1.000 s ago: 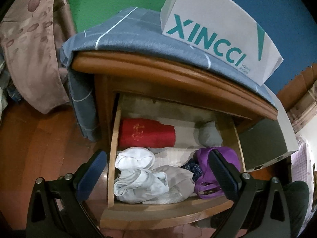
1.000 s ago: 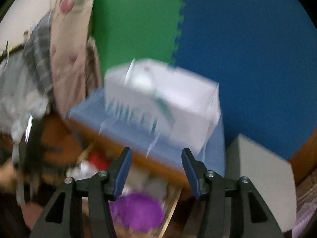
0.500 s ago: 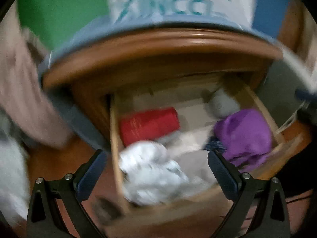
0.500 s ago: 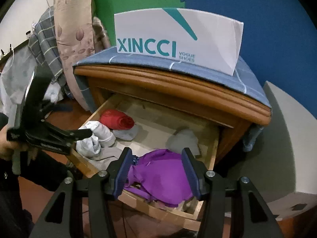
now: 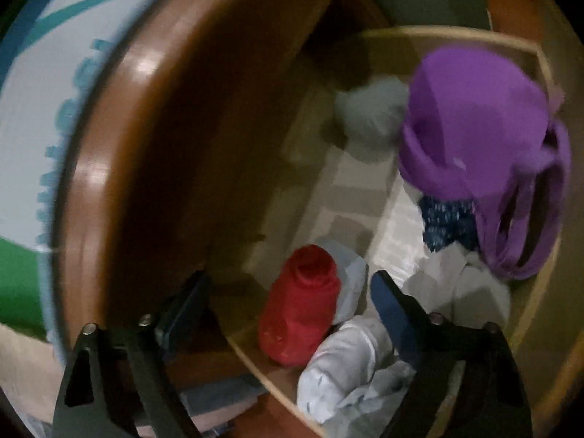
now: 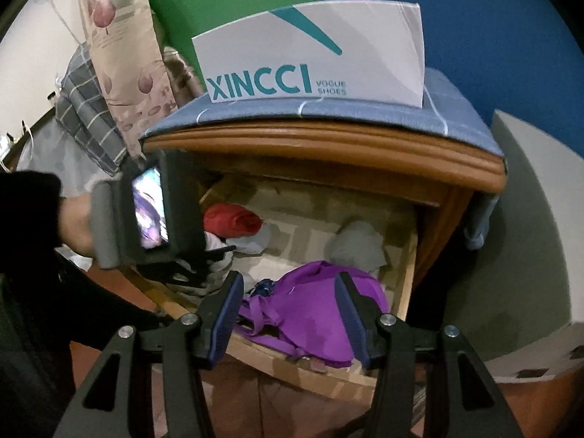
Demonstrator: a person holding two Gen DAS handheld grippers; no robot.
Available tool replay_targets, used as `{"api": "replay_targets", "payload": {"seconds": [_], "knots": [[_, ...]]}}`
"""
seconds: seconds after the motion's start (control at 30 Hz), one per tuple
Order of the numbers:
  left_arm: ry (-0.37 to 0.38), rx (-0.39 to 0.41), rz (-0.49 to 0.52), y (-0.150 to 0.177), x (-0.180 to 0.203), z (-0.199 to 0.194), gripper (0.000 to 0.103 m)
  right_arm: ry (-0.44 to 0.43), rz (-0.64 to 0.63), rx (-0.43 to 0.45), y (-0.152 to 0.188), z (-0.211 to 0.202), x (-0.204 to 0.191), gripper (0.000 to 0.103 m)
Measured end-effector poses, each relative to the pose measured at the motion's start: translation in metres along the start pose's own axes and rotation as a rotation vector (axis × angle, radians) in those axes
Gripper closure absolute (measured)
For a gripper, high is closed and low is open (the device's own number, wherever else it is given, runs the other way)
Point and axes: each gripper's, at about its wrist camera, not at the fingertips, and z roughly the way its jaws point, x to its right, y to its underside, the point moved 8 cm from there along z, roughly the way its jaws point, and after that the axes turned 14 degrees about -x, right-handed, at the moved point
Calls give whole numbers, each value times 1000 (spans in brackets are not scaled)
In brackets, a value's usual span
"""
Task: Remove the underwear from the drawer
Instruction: 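Reach the left tool into the drawer and grasp the red rolled item, then lift the red rolled item with the left tool over the XINCCI box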
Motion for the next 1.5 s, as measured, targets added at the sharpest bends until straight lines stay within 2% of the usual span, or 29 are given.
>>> {"api": "replay_targets", "payload": {"seconds": [0.13, 0.2, 0.23, 0.27, 0.4, 0.5, 0.57, 0.67, 0.8, 0.87, 0.93, 1.0, 1.13, 1.27, 1.5], "knots": [[-39, -7, 14, 2, 5, 25, 24, -51, 6, -46, 4, 12, -5, 50], [-28, -56, 4, 2, 4, 40, 37, -54, -8, -55, 5, 17, -10, 50], [-15, -76, -4, 2, 5, 44, 66, -52, -18, -57, 4, 18, -13, 50], [3, -90, -11, 3, 5, 47, 77, -50, -25, -59, 5, 20, -14, 50], [39, -72, -3, 1, 7, 34, 80, -37, -48, -77, 7, 25, -19, 50], [30, 51, -41, -5, -5, -12, 81, -11, -56, -80, 8, 27, -17, 50], [59, 135, -114, -11, -21, -55, 82, 3, -47, -87, 9, 29, -14, 50], [224, 203, -337, -11, -52, -104, 82, 26, -24, -104, 9, 35, -7, 50], [418, 235, -650, 3, -86, -135, 82, 42, -2, -123, 8, 42, -2, 50], [495, 235, -788, 13, -96, -141, 82, 61, -8, -128, 7, 46, -2, 50], [534, 237, -900, 20, -101, -146, 82, 78, -21, -127, 7, 48, -3, 50], [541, 239, -977, 29, -101, -156, 82, 90, -38, -128, 8, 50, -5, 50], [549, 242, -1046, 37, -105, -166, 82, 117, -65, -136, 9, 54, -7, 50], [502, 266, -1048, 45, -118, -180, 82, 128, -68, -138, 8, 55, -7, 50], [423, 333, -1042, 27, -155, -217, 82, 129, -62, -127, 4, 55, -7, 50]]}}
